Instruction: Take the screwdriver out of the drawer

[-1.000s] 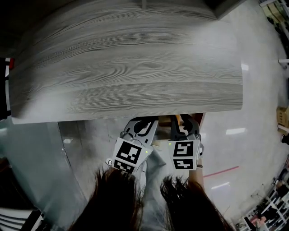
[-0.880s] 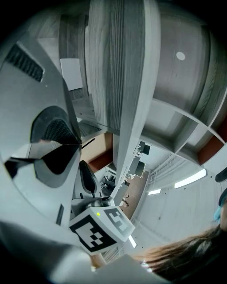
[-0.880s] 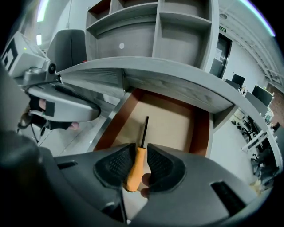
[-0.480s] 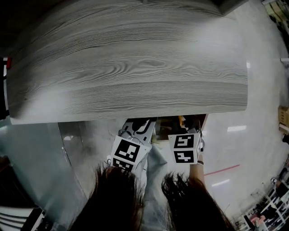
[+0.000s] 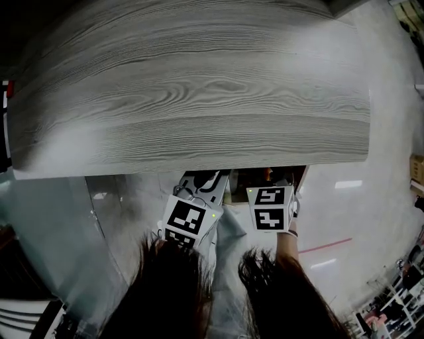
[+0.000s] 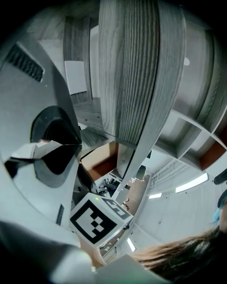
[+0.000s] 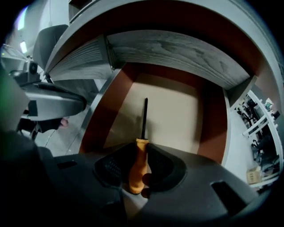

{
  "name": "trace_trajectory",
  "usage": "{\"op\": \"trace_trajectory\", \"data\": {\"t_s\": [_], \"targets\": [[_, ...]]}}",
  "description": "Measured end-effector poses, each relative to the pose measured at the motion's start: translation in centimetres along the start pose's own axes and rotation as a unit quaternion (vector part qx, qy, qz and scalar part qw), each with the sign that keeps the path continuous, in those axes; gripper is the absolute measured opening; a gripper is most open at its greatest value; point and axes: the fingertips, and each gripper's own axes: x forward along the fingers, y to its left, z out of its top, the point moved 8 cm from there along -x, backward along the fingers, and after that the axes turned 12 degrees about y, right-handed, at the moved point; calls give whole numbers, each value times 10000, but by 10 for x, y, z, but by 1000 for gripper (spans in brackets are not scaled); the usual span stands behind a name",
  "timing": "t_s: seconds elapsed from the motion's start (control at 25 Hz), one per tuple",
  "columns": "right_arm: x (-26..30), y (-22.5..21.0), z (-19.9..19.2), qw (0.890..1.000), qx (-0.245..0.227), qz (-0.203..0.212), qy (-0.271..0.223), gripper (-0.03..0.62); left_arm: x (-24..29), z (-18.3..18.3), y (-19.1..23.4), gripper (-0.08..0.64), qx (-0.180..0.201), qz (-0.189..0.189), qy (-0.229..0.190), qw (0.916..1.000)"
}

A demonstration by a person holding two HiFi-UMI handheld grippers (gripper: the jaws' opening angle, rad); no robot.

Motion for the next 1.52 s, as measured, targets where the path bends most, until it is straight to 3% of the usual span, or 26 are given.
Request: {"op": "trace_trajectory", "data": {"t_s": [0.24, 0.48, 0.88, 1.52], "targets": [[4, 3, 1, 9999, -39, -145, -42, 87, -1, -5, 3, 18, -8, 40, 54, 10000], [4, 0, 0, 10000, 63, 9, -25, 91, 0, -3, 0, 17, -14, 31, 76, 10000], [-12, -2, 6, 9990, -380, -245, 67, 84, -6, 1, -8, 18, 33, 66, 5, 10000], [-49, -2, -3, 9972, -647, -359, 46, 81, -18, 0, -35, 17, 146, 87, -90, 9998]]}}
